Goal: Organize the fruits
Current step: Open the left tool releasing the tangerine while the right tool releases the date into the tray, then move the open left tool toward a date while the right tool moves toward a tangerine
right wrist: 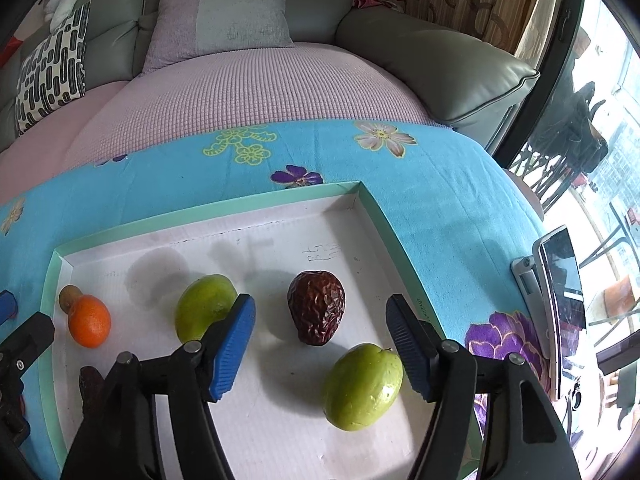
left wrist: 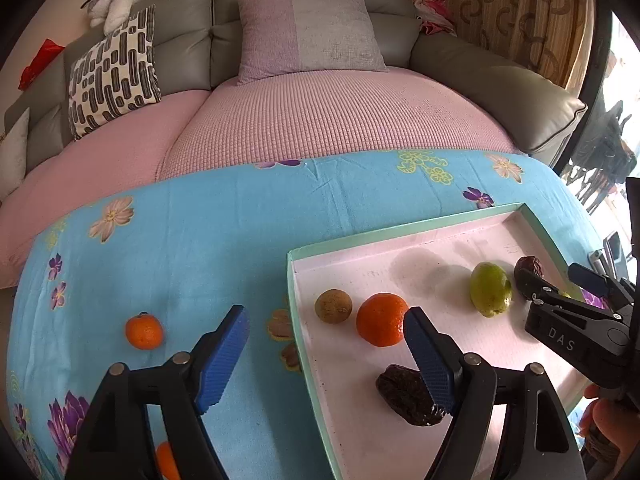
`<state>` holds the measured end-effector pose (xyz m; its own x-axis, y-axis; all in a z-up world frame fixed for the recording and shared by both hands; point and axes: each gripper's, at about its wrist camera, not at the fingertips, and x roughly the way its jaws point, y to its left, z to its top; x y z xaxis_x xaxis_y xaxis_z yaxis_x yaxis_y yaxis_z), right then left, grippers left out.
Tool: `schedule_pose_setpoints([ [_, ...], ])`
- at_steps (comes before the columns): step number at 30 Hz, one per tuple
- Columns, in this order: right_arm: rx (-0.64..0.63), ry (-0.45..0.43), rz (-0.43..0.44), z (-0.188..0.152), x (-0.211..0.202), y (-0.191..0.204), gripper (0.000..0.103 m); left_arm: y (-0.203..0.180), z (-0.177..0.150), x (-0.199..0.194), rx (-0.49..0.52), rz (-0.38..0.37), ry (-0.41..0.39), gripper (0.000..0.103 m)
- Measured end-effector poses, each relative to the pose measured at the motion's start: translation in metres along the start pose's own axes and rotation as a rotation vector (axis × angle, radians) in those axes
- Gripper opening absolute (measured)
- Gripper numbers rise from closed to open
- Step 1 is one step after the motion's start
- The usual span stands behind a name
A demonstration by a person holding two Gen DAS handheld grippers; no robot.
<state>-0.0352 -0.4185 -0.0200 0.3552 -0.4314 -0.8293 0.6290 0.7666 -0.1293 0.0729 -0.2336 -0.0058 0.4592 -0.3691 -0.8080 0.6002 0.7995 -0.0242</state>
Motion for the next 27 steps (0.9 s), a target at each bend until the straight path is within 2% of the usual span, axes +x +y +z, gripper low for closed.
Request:
schedule_pose_setpoints([
  [2,-0.007,0.001,0.003,-0.001,-0.003,0.002,0.073,0.009,-0.001,0.002,-0.023,0.023,0.004,0.091],
  [5,-0.018,0.004,-0.005,-0.001,-0.006,0.005,0.082,0.024,-0.002,-0.002,-0.054,0.063,-0.007,0.094],
  [10,-0.015,-0.004,0.001,-0.002,-0.012,0.008,0.083,0.049,-0.006,-0.006,-0.101,0.114,-0.004,0.102],
  [16,-0.026,-0.013,0.027,-0.005,-0.020,0.017,0.085,0.064,-0.012,-0.006,-0.097,0.177,0.004,0.103],
  [17,-0.028,-0.015,0.026,-0.006,-0.022,0.019,0.091,0.066,-0.013,-0.006,-0.088,0.182,0.012,0.103],
  [19,-0.035,-0.025,0.026,-0.007,-0.026,0.023,0.095,0.069,-0.015,-0.005,-0.072,0.187,0.027,0.103],
  [22,-0.033,-0.040,0.042,-0.009,-0.033,0.031,0.095,0.079,-0.019,-0.011,-0.091,0.201,0.022,0.103],
  [27,-0.055,-0.063,0.114,-0.013,-0.045,0.054,0.095,0.099,-0.025,-0.023,-0.118,0.235,0.010,0.103],
])
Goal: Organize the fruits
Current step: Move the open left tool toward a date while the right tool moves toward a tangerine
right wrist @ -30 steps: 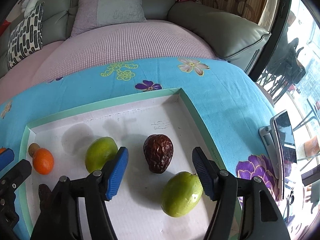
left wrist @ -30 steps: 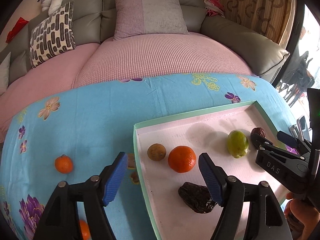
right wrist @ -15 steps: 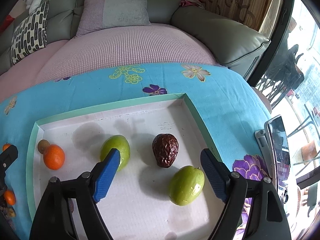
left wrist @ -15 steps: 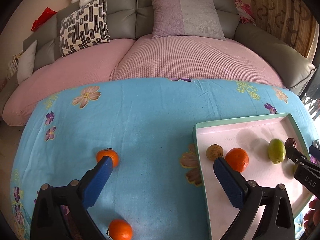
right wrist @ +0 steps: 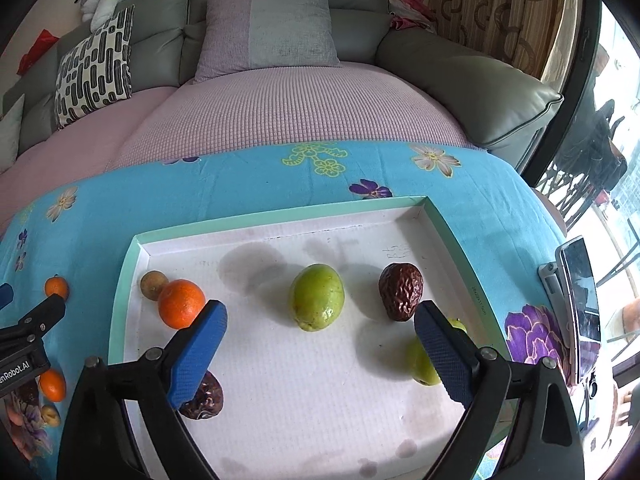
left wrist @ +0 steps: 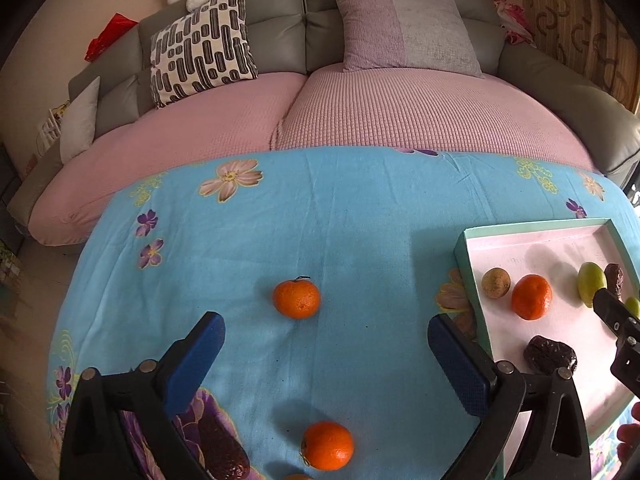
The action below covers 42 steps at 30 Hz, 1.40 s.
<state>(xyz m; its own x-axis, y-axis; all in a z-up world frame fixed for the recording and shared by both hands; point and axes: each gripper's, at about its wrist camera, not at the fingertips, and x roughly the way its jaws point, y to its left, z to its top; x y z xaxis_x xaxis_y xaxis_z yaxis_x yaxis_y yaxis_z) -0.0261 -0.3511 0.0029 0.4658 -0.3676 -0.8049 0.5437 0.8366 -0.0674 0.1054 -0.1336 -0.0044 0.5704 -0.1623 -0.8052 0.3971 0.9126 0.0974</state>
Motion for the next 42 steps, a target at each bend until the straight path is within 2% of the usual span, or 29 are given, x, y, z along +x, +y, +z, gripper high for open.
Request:
schedule_pose_setpoints([
  [8,-0.042,-0.026,0.096,-0.005,-0.013,0.037,0.095,0.049,-0.011,-0.021,-0.078,0.061,-0.027,0.103],
  [12,-0.030,-0.055,0.180,-0.007,-0.023,0.050,0.095,0.076,-0.020,-0.037,-0.147,0.063,-0.046,0.103],
  [17,-0.087,-0.092,0.237,-0.011,-0.038,0.075,0.095,0.101,-0.036,-0.051,-0.207,0.059,-0.061,0.103],
  [22,-0.108,-0.057,0.307,-0.020,-0.038,0.095,0.095,0.123,-0.053,-0.057,-0.261,0.077,-0.050,0.103],
  [25,-0.126,-0.048,0.325,-0.026,-0.040,0.105,0.095,0.133,-0.064,-0.055,-0.299,0.052,-0.025,0.103],
  [33,-0.173,-0.012,0.415,-0.042,-0.040,0.131,0.095,0.138,-0.088,-0.041,-0.351,0.036,0.030,0.103],
  [39,-0.238,0.046,0.471,-0.058,-0.035,0.156,0.095,0.145,-0.098,-0.031,-0.406,0.038,0.060,0.102],
  [42,-0.251,0.074,0.515,-0.064,-0.031,0.166,0.091,0.147,-0.099,-0.026,-0.421,0.035,0.067,0.102],
])
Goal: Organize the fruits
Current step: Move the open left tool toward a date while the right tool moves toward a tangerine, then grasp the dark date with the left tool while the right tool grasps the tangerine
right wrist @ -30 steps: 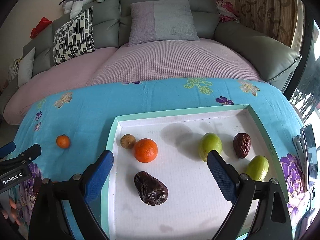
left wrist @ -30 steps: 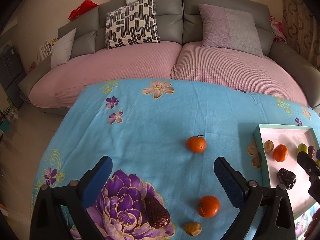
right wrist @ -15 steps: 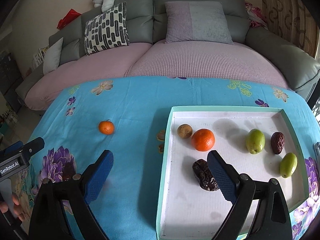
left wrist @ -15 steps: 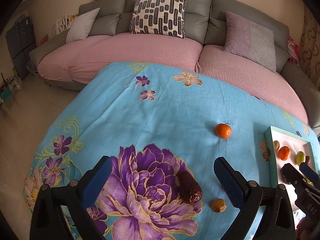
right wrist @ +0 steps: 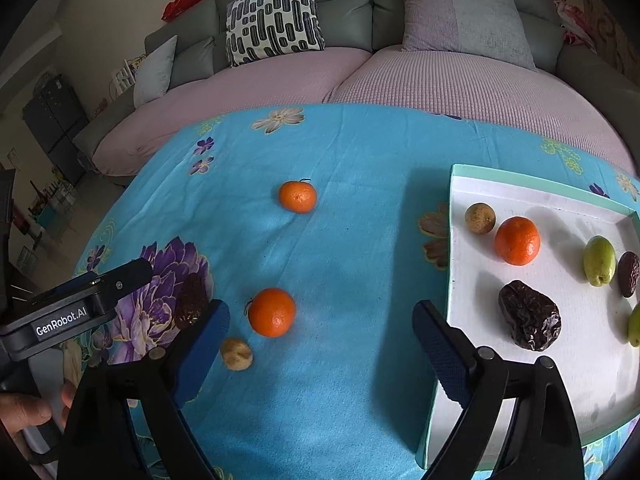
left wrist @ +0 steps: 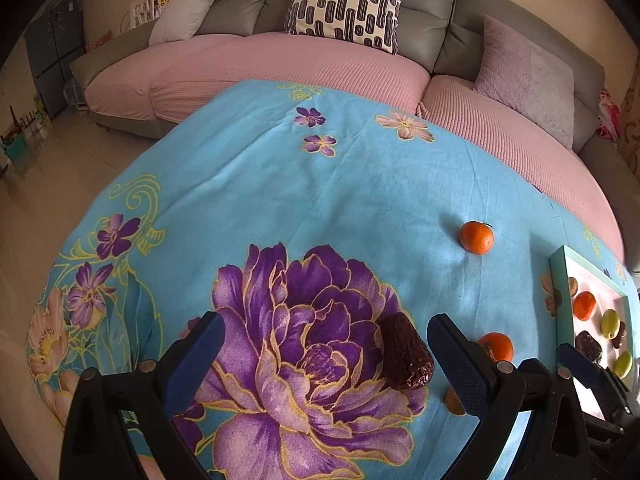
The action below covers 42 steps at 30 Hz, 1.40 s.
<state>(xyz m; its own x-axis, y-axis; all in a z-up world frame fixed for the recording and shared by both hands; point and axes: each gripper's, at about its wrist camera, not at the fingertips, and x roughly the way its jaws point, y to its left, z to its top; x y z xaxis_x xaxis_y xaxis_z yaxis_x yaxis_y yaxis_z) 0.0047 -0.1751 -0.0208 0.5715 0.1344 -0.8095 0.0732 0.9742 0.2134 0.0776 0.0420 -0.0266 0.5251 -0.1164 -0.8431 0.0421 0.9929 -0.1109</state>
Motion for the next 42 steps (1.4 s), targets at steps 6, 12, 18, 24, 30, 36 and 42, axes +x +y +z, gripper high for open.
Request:
schedule_pose_setpoints([
  [6,-0.036,0.045,0.044,-0.004,0.016,0.015,0.072,0.009,0.005,0.006,-0.024,-0.005,0.005,0.102],
  [12,-0.061,0.076,0.060,-0.005,0.031,0.025,0.062,0.007,0.004,0.011,-0.025,-0.029,0.024,0.102],
  [18,-0.074,0.100,0.046,-0.006,0.042,0.030,0.049,0.000,0.004,0.011,-0.012,-0.056,0.030,0.102],
  [24,-0.078,0.109,0.057,-0.006,0.044,0.031,0.035,-0.003,0.004,0.012,-0.006,-0.072,0.040,0.101],
  [30,-0.058,0.109,0.056,-0.005,0.041,0.025,0.035,-0.016,-0.002,0.020,0.017,-0.136,0.084,0.088],
  [36,-0.019,0.076,0.013,-0.001,0.027,0.008,0.035,-0.025,-0.009,0.028,0.007,-0.220,0.132,0.069],
  [42,0.040,0.042,0.003,0.003,0.015,-0.011,0.035,-0.033,-0.013,0.033,0.017,-0.226,0.158,0.049],
])
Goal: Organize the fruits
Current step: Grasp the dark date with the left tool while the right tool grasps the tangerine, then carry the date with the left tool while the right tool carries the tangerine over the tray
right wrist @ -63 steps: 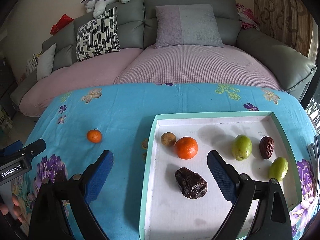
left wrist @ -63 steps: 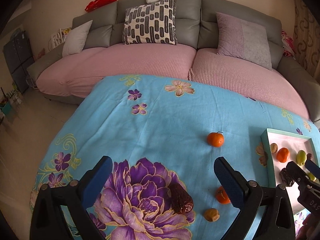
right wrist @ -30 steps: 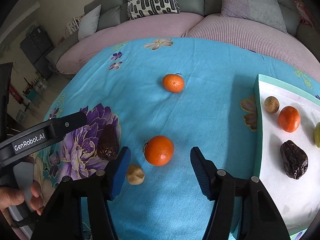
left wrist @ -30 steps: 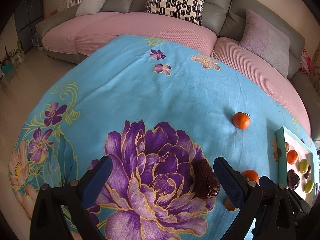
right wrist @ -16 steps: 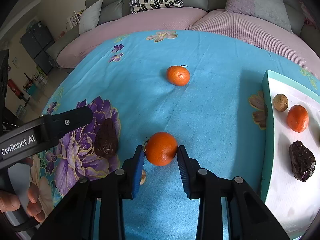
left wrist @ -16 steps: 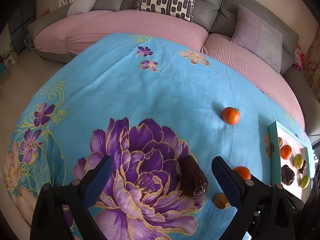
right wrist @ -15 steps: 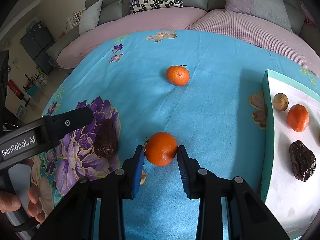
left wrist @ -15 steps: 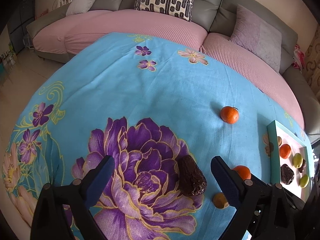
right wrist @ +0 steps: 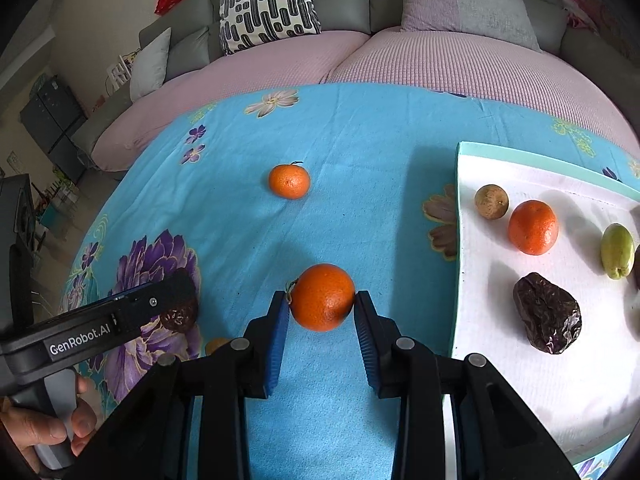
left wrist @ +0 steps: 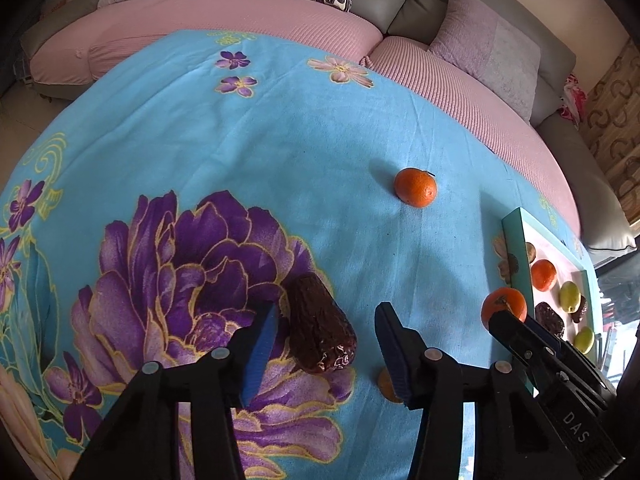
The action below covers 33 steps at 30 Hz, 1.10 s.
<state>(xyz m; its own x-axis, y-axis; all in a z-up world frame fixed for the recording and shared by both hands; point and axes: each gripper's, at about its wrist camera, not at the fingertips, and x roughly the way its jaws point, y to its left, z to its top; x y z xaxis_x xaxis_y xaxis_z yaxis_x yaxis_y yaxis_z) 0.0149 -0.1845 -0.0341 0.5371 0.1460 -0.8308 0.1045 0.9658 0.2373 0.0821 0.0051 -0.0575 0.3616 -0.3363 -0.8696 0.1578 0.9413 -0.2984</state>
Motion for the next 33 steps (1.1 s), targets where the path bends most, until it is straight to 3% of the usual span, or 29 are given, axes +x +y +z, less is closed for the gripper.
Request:
schedule_pose_setpoints([
  [2,0.014,-0.010,0.001,0.000,-0.003,-0.004,0.035,-0.001,-0.001,0.003,0.001,-0.001,0.009,0.037],
  [5,0.029,-0.021,0.005,0.000,-0.007,-0.009,0.035,-0.003,-0.002,0.003,0.012,-0.003,0.005,0.035],
  [21,0.045,-0.078,-0.021,0.004,-0.027,-0.012,0.035,-0.002,0.008,-0.022,-0.011,-0.067,-0.092,0.035],
  [33,0.016,-0.130,-0.068,0.003,-0.045,-0.014,0.035,-0.031,0.013,-0.046,0.048,-0.042,-0.173,0.035],
])
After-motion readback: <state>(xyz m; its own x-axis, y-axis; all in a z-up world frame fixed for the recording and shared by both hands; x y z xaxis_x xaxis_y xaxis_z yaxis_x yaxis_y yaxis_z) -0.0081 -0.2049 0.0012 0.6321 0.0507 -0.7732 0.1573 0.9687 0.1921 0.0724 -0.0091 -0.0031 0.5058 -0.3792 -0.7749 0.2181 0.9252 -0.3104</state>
